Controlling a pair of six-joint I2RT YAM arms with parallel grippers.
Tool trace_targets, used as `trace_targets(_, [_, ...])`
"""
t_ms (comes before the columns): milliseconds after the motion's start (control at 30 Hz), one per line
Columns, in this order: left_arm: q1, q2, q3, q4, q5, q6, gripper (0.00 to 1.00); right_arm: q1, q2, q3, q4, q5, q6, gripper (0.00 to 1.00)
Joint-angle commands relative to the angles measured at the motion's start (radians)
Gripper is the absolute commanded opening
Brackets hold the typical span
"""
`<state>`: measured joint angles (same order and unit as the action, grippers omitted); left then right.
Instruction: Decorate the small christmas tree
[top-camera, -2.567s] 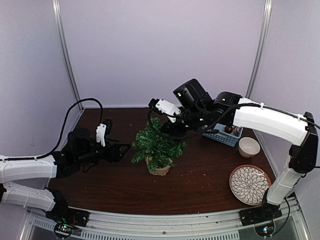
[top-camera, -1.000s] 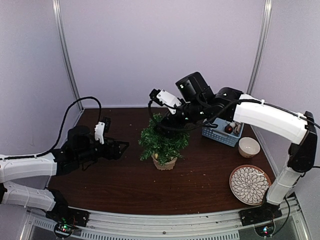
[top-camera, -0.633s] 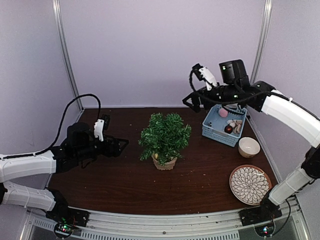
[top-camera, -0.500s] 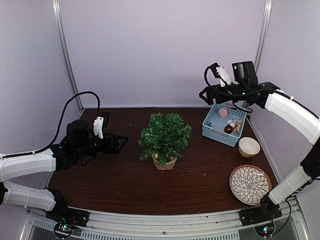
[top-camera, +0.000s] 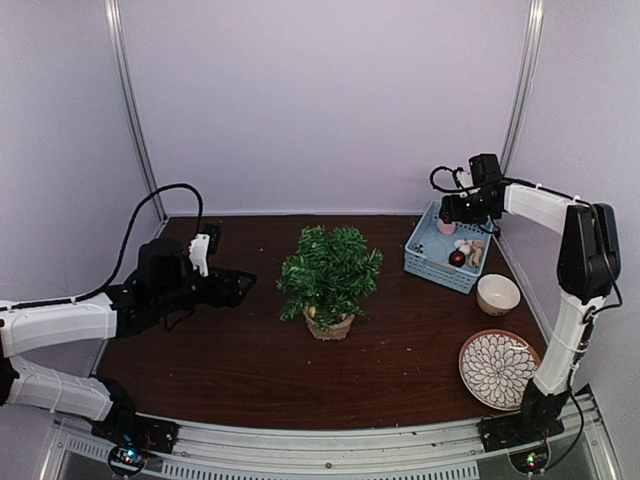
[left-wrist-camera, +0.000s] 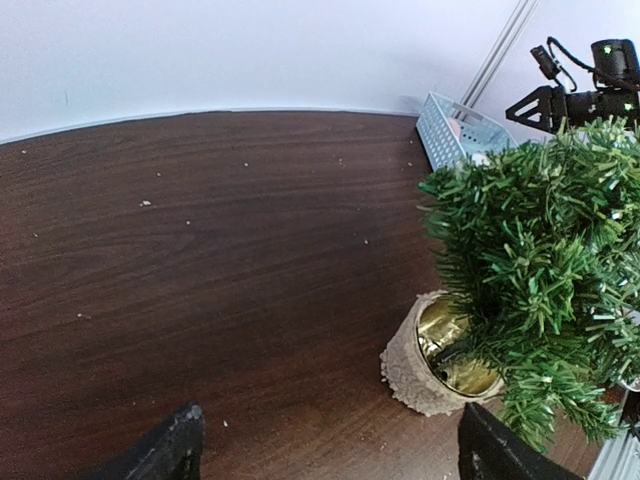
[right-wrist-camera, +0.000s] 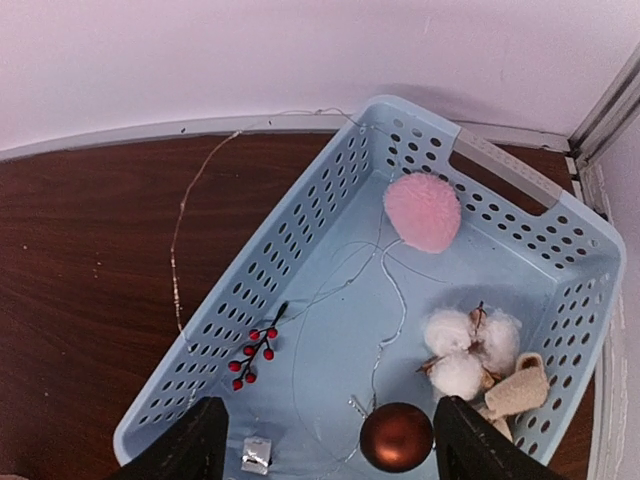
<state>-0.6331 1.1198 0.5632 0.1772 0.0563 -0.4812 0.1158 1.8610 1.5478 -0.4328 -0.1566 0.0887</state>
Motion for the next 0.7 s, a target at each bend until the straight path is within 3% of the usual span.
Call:
trace_targets(0, [0.012,0.013,0.030,0.033,0.013,-0.010,0.88,-0.002,0.081,0.089,0.024,-0.102,0.016,0.71])
trace_targets(133, [0.016,0.023,0.030,0.036,0.015,-0.011,0.88,0.009,0.107,0.068,0.067,-0.206,0.043,0.65])
trace_targets(467, [0.024,0.048,0.049,0.042,0.038,-0.005,0.87,0.021,0.120,-0.035,0.074,-0.295,-0.020,0.50])
trace_targets(667, [0.024,0.055,0.049,0.053,0.046,-0.008,0.87,0.034,0.148,-0.046,0.070,-0.308,-0.064,0.49])
